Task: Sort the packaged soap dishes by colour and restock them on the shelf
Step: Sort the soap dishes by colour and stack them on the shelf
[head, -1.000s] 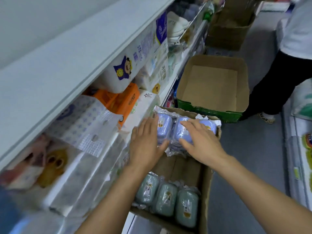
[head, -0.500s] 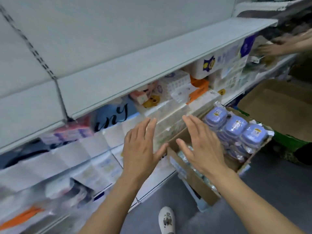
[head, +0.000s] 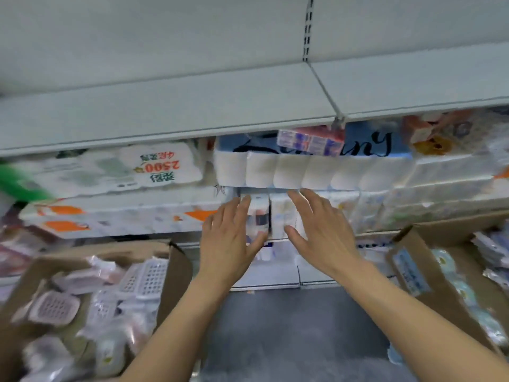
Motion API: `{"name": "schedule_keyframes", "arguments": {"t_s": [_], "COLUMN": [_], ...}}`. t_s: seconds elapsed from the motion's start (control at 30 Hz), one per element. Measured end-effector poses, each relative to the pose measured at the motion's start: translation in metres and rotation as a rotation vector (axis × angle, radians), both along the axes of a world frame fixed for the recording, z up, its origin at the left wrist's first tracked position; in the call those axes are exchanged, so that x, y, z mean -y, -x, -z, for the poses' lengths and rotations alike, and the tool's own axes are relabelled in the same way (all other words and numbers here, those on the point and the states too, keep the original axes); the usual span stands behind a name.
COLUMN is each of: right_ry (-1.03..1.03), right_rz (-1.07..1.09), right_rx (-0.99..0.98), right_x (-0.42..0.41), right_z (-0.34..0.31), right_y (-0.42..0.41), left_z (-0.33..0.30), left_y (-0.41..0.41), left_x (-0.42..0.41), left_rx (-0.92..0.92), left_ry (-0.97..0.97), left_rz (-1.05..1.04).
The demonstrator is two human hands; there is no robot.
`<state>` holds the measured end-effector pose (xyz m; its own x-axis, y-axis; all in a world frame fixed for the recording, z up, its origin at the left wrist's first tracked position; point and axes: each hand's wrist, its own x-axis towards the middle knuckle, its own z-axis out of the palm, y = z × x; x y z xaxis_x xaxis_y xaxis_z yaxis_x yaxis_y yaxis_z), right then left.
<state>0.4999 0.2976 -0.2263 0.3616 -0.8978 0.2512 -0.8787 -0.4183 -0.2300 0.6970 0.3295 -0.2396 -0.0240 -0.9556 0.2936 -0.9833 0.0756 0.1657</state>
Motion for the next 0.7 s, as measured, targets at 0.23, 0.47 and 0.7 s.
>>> {"name": "schedule_keyframes", "arguments": {"t_s": [0.23,0.47,0.7], "right_ry": [-0.045,-0.237,-0.441], "right_rz": [-0.208,-0.303,-0.299], "right_rx": [0.005,0.011,-0.133], "right_x": [-0.028,-0.069,-0.089], "right_z": [0.03,0.084,0.143], "right_y": [-0.177,-0.329,-0.432], "left_z": [0.039,0.084,0.135], "left_y": [-0.158,-0.309,-0.442], "left_x": [-0.065,-0.134,-0.174], "left_rx": [-0.063,-0.113,-0.16], "left_ry": [-0.143,-0.363,-0.598], "left_rz": [-0.181,-0.293,-0.457]}}
